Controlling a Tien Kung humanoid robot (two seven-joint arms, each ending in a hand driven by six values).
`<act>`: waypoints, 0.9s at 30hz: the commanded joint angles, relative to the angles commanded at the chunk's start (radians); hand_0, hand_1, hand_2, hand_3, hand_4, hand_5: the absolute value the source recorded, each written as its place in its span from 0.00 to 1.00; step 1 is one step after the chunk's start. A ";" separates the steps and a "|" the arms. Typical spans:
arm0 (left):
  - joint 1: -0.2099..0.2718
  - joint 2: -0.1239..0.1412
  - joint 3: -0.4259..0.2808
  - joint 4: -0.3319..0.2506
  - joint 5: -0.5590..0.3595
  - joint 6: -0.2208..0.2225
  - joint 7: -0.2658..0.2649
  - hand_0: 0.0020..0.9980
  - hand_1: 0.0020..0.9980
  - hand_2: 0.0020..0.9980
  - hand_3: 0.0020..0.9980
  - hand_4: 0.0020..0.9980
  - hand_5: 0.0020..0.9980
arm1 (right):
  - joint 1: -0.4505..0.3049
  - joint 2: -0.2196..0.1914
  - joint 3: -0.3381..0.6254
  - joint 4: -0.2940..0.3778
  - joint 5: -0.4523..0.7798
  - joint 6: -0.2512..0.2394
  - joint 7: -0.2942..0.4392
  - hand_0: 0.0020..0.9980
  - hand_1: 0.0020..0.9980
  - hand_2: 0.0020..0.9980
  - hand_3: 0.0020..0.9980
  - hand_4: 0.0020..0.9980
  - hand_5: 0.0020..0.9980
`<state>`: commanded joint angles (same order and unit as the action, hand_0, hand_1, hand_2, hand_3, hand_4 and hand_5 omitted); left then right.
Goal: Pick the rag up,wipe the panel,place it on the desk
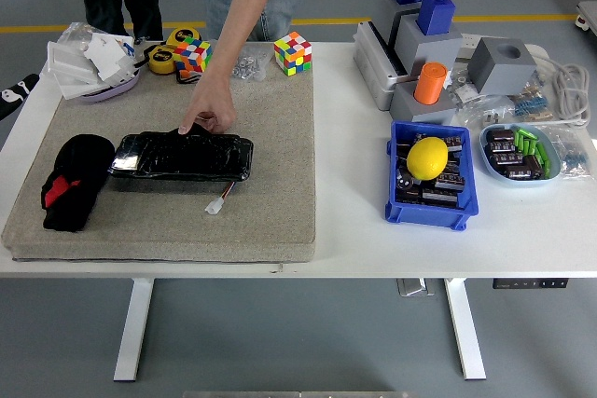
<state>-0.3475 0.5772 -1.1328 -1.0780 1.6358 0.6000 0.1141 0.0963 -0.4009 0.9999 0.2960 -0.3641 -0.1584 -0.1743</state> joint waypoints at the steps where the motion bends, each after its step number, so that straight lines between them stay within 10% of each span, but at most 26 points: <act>1: -0.002 -0.001 -0.002 0.002 0.000 0.001 0.001 0.34 0.56 0.64 0.76 1.00 0.81 | 0.001 0.001 0.001 -0.001 0.002 0.000 0.001 0.75 0.67 0.70 0.63 1.00 0.59; 18: 0.006 -0.010 -0.008 -0.007 0.010 -0.007 0.021 0.34 0.57 0.64 0.76 1.00 0.81 | 0.002 0.003 -0.004 -0.013 0.020 0.006 0.003 0.75 0.67 0.70 0.62 1.00 0.59; 27: 0.037 0.014 -0.042 -0.112 0.006 -0.011 0.028 0.34 0.57 0.64 0.76 1.00 0.81 | -0.003 0.004 0.001 -0.016 0.021 0.007 0.003 0.75 0.67 0.70 0.63 1.00 0.59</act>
<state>-0.3108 0.5908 -1.1748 -1.1899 1.6414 0.5886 0.1424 0.0937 -0.3964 1.0010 0.2798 -0.3431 -0.1515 -0.1710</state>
